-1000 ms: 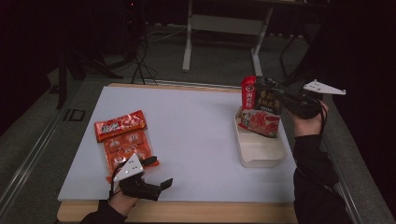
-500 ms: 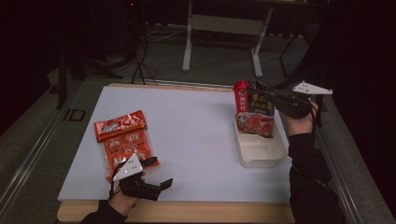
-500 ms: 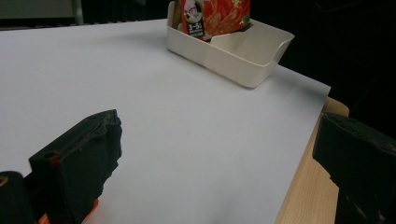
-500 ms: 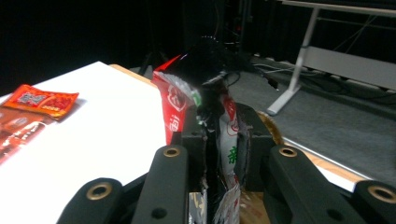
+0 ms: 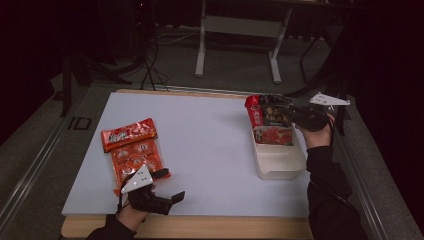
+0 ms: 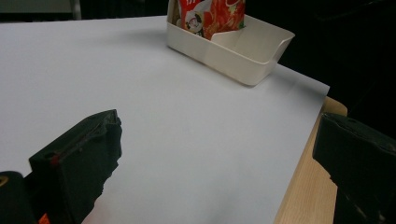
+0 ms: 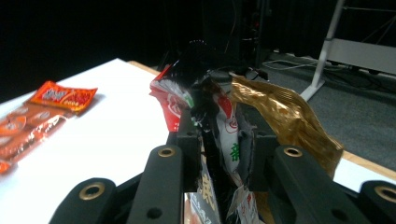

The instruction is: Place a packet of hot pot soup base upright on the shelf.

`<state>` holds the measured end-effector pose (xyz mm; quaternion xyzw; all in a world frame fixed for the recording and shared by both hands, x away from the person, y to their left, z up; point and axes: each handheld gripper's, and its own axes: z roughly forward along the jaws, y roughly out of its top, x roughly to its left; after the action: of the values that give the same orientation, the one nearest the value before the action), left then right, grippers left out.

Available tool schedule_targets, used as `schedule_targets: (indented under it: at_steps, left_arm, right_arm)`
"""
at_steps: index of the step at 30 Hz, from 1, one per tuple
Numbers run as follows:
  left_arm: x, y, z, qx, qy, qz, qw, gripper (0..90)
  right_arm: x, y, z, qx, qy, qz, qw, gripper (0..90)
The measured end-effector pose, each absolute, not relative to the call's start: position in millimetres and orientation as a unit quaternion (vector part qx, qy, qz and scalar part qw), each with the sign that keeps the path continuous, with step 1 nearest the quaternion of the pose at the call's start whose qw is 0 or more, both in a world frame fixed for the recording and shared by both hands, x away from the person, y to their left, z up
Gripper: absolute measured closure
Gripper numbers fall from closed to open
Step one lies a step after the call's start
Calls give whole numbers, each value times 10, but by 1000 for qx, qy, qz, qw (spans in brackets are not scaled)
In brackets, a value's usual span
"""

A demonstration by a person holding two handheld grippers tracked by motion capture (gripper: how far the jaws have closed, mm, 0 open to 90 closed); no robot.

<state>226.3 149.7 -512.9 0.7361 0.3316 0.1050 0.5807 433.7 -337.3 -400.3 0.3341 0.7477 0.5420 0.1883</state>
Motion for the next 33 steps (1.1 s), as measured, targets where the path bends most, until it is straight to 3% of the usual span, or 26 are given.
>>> schedule_targets:
  at_steps: [16, 22, 24, 33]
  left_arm:
    - [2278, 1497, -5138, 736, 333, 103, 580, 15]
    - [2280, 1500, -5137, 736, 333, 105, 579, 15]
    - [2282, 1503, -5138, 737, 333, 105, 579, 15]
    - [2287, 1507, -5119, 742, 330, 113, 573, 29]
  right_arm:
    - [4255, -3739, -4314, 380, 707, 574, 165, 714]
    - [4221, -3780, -4274, 388, 714, 561, 160, 643]
    - [4176, -3765, -4201, 397, 715, 550, 169, 573]
    - [3929, -3735, -3827, 398, 715, 517, 250, 394]
